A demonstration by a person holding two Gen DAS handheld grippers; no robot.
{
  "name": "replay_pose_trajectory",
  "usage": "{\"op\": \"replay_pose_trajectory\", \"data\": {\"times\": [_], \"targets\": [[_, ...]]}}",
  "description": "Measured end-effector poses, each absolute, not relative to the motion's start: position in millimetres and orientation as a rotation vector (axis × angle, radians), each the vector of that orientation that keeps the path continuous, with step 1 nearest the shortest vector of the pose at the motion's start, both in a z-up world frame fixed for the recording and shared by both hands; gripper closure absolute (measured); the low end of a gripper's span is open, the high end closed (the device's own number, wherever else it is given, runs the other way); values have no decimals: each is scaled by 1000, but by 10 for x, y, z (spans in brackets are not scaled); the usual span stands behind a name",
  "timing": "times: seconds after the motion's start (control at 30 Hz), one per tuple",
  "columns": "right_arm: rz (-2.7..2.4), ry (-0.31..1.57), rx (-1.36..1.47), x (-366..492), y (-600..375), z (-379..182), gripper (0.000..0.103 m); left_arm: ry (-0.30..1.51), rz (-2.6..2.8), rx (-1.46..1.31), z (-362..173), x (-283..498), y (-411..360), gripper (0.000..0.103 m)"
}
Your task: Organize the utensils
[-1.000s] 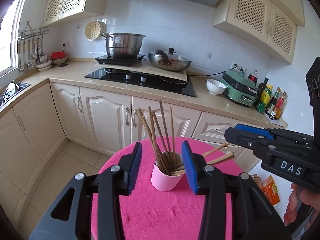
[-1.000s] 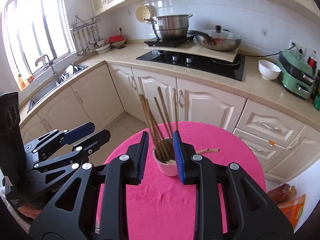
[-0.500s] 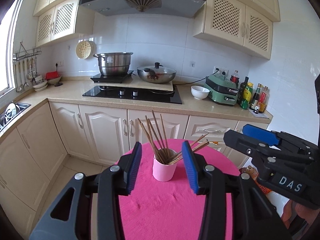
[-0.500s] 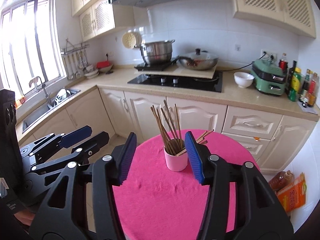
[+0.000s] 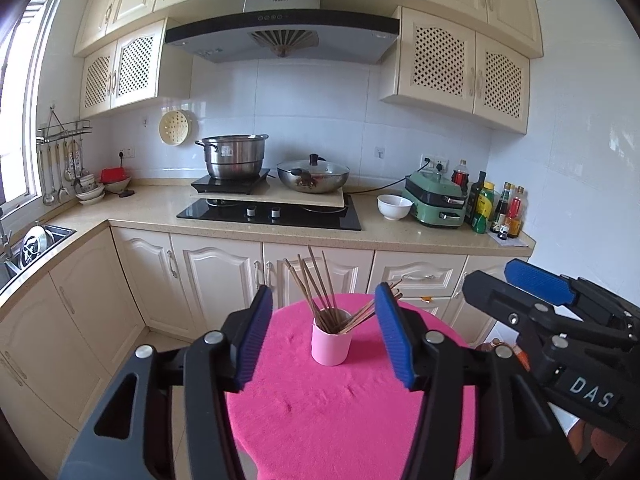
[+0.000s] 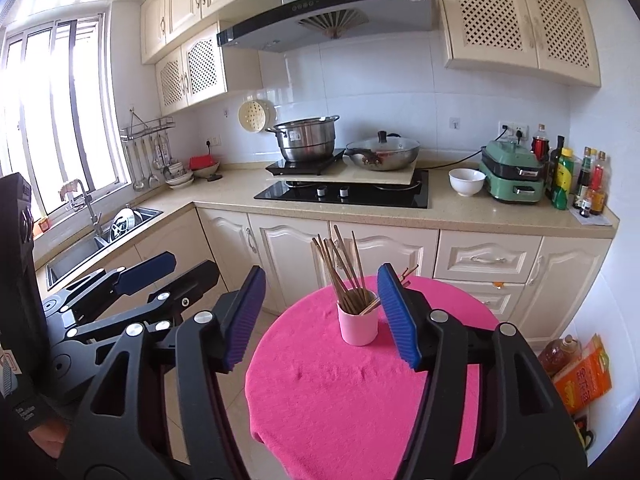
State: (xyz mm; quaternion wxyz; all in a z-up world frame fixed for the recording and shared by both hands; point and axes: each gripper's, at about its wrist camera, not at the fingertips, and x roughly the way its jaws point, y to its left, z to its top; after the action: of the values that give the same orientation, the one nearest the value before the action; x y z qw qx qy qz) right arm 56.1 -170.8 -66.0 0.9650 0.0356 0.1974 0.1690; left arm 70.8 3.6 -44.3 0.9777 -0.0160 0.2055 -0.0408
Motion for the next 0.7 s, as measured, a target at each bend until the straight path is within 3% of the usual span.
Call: {"op": "replay_pose_trajectory", "data": {"times": [0.7], "targets": [[292,319,84,21,-1821,-440,30,342,-58,-16,-71,249,64,46]]}}
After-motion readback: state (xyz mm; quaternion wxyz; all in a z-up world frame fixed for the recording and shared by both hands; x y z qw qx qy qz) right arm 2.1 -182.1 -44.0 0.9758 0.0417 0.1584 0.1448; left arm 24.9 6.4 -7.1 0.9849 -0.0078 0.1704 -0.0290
